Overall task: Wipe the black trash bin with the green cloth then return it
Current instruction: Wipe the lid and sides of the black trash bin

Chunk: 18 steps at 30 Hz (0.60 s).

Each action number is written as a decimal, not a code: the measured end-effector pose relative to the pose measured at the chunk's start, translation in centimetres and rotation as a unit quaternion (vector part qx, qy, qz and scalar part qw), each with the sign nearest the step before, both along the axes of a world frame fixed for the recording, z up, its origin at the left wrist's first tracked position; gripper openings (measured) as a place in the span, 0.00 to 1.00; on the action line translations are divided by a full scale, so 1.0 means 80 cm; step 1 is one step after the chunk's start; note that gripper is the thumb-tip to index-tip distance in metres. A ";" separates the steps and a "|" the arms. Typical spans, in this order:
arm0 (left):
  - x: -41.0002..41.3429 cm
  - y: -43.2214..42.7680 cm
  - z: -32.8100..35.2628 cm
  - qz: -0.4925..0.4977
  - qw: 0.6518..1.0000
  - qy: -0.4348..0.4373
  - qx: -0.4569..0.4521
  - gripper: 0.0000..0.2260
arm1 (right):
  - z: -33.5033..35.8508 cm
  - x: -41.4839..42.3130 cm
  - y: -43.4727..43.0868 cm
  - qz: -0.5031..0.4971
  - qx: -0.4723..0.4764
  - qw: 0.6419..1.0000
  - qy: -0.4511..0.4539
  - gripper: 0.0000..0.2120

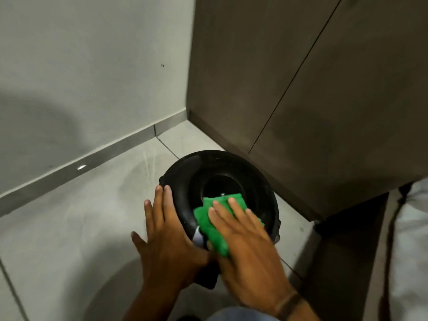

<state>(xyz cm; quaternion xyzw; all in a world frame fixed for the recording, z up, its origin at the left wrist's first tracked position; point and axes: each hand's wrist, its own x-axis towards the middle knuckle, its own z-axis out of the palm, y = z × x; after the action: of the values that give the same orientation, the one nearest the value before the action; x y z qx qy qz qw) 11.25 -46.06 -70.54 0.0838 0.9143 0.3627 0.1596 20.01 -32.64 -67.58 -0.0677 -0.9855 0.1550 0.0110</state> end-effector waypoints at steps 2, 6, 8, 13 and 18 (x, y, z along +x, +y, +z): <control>0.001 0.000 0.005 -0.013 1.000 -0.023 0.001 0.79 | 0.012 -0.011 0.032 -0.056 0.000 0.998 -0.010 0.29; 0.001 -0.001 0.003 -0.016 1.000 -0.026 0.008 0.79 | 0.016 -0.045 0.019 -0.046 -0.006 0.998 -0.037 0.29; 0.000 0.000 0.002 -0.012 1.000 -0.025 0.013 0.77 | 0.013 -0.001 0.013 -0.014 -0.026 0.999 -0.021 0.31; 0.003 0.002 0.005 -0.023 0.999 -0.030 0.012 0.80 | 0.032 -0.078 0.032 -0.078 -0.003 0.997 -0.021 0.28; 0.003 0.005 0.005 0.005 1.000 -0.008 0.019 0.67 | 0.020 0.005 -0.010 0.020 -0.021 0.999 -0.016 0.30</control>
<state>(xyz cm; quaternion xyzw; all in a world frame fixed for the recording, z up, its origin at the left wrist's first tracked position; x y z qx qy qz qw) 11.49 -45.64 -70.17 0.0790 0.9066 0.3813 0.1629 20.38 -33.46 -65.96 -0.0511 -0.9833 0.1746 -0.0095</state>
